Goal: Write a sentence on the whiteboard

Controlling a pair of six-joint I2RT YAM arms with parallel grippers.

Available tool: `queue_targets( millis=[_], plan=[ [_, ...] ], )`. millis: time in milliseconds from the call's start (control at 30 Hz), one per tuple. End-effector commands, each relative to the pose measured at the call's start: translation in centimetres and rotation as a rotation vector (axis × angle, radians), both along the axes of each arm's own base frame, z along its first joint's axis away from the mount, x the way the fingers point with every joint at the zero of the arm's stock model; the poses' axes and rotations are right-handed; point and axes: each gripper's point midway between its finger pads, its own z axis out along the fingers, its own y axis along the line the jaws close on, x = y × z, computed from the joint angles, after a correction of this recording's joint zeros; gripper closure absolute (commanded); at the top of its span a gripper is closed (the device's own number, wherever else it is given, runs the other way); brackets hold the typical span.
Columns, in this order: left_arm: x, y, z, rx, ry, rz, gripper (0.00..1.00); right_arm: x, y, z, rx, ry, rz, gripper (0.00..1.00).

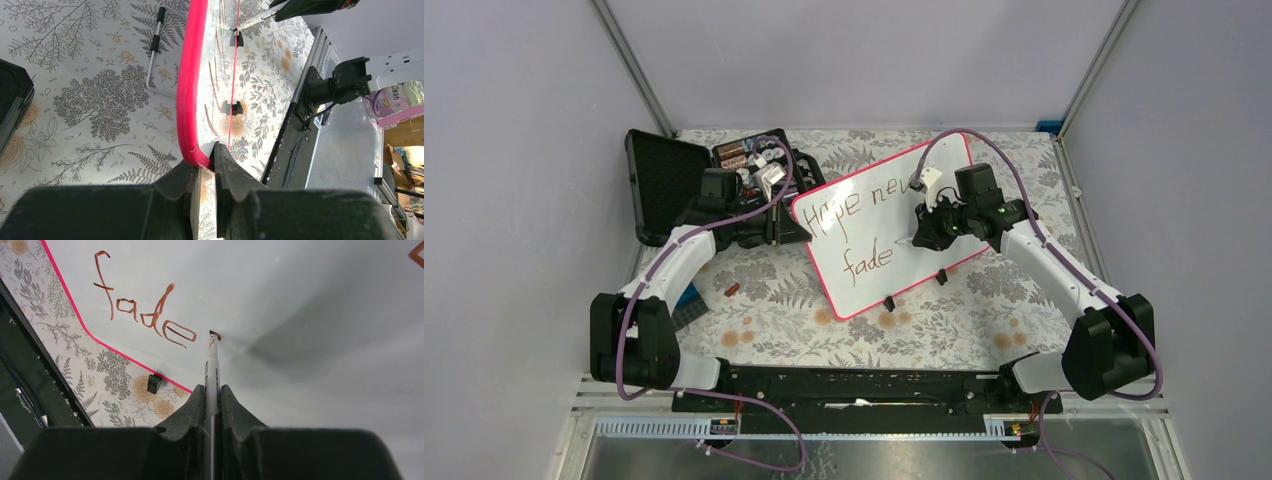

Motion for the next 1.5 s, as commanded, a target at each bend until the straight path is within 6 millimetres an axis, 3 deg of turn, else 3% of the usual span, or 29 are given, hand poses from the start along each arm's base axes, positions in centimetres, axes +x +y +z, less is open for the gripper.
queue_targets(
  millis=[0,400,800,1100,1467],
  plan=[
    [0.2,-0.6,-0.4,0.045,-0.093,-0.047,1.00,0.4,0.4,0.1,0.005,-0.039,0.014,1.00],
    [0.2,-0.6,-0.4,0.045,-0.090,-0.046,1.00,-0.2,-0.2,-0.9,-0.020,-0.033,0.012,1.00],
    [0.2,-0.6,-0.5,0.046,-0.088,-0.048,1.00,0.4,-1.6,-0.4,-0.048,-0.069,-0.027,1.00],
    [0.2,-0.6,-0.5,0.046,-0.092,-0.047,1.00,0.2,-2.4,-1.4,-0.075,-0.061,-0.032,1.00],
    [0.2,-0.6,-0.5,0.046,-0.092,-0.049,1.00,-1.1,-2.0,-2.5,-0.052,-0.010,0.008,1.00]
  ],
)
